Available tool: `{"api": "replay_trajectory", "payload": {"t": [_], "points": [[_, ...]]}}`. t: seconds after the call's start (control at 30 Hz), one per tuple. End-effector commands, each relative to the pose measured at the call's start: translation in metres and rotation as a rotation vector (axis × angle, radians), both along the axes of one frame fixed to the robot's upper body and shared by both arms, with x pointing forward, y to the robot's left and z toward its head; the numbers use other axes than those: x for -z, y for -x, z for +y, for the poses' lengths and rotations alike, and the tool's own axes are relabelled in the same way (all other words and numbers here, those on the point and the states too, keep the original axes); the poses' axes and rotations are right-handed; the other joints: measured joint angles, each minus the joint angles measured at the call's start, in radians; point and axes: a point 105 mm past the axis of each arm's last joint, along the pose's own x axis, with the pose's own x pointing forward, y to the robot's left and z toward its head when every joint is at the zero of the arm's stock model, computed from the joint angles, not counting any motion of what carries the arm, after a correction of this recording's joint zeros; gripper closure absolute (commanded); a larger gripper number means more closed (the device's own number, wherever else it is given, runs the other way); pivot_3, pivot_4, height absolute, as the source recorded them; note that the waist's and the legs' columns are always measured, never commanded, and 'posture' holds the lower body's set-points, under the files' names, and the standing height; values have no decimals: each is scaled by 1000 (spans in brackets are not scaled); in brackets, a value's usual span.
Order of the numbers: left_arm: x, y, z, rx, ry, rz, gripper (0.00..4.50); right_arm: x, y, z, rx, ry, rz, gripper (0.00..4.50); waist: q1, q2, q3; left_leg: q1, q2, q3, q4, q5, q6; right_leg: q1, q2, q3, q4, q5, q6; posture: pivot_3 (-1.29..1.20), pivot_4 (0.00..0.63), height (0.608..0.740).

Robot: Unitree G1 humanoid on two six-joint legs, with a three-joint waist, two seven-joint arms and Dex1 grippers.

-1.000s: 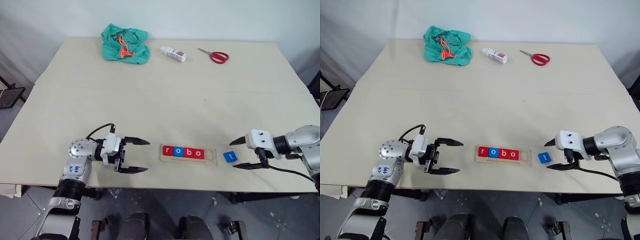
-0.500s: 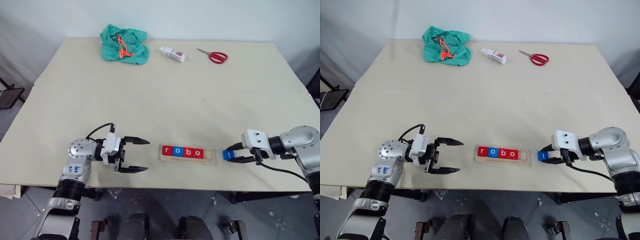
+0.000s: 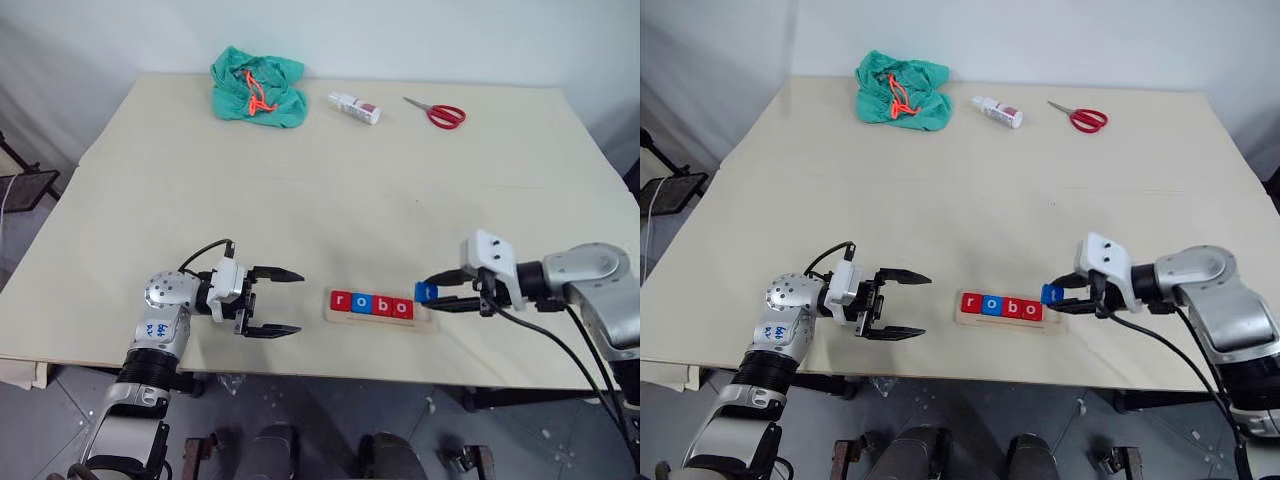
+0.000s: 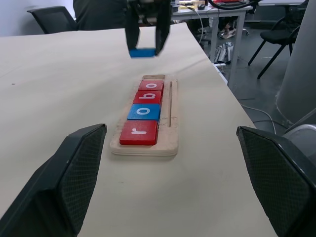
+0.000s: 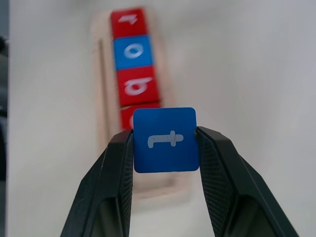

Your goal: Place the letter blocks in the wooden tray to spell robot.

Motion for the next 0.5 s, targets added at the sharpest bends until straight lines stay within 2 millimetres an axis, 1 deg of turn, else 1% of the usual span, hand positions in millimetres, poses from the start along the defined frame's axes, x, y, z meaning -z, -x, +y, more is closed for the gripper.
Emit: {"api": "replay_trajectory", "payload": {"t": [0.03,0.5], "points": [[-7,-2,-1,12,7,-35,0,1,2,2,-16,39,-16,3036,0,0,0,0,0,0,0,0,0,0,0,0,0,0,0,0,150,740],[-7,1,4,-7,4,-39,0,18,-2,-5,-13,87,2,3036,-1,0,0,0,0,0,0,0,0,0,0,0,0,0,0,0,150,740]]}}
